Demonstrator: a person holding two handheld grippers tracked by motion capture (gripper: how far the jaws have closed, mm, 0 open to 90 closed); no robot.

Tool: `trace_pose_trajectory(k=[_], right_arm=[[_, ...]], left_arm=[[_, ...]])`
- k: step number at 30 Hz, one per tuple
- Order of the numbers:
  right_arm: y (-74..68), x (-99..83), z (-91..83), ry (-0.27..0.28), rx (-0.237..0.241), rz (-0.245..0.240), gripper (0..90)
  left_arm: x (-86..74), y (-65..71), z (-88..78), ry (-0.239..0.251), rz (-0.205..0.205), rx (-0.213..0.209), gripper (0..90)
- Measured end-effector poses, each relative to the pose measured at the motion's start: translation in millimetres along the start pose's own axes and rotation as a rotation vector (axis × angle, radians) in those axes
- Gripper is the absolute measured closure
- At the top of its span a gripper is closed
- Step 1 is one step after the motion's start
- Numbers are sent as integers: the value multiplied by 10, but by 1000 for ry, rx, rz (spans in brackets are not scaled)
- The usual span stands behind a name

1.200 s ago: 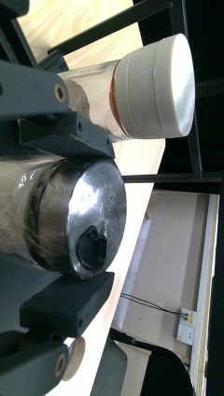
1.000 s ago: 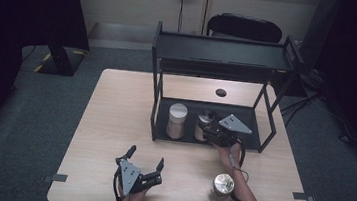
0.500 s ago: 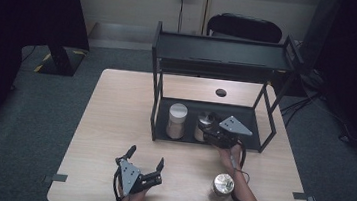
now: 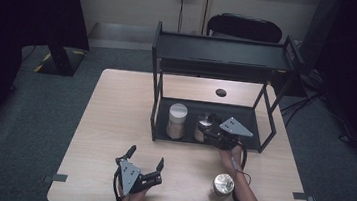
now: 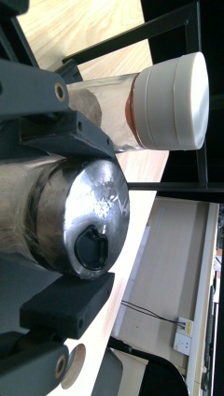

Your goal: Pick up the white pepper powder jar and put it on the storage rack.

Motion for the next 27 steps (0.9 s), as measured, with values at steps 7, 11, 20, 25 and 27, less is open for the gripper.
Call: trace_pose_trajectory(k=[7,11,20,25,27], right_arm=[[50,20,-5,3,20,0,306],[45,29,-26,31,8,4,192],[29,63,-36,37,-20,27,0],[50,70,-53,41,-20,55,0],[37,72,-68,50,-27,53,0]], left_arm=[[-2,0,-1,1,0,-1,3],[-1,-2,0,0,0,-1,3],[-2,-4,-1,1,0,-3,3],[-3,-3,-1,2,0,-2,3],[-3,-3,-1,2,0,-2,3]])
Point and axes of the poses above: each handheld gripper's, and its own axes: z roughly forward along the jaws, x roughly out of its top, y roughly to its right, the point moved 1 cm from there along z, roughly forward along the jaws, and after that the axes turned 3 degrees about -y, right-handed, at the moved point
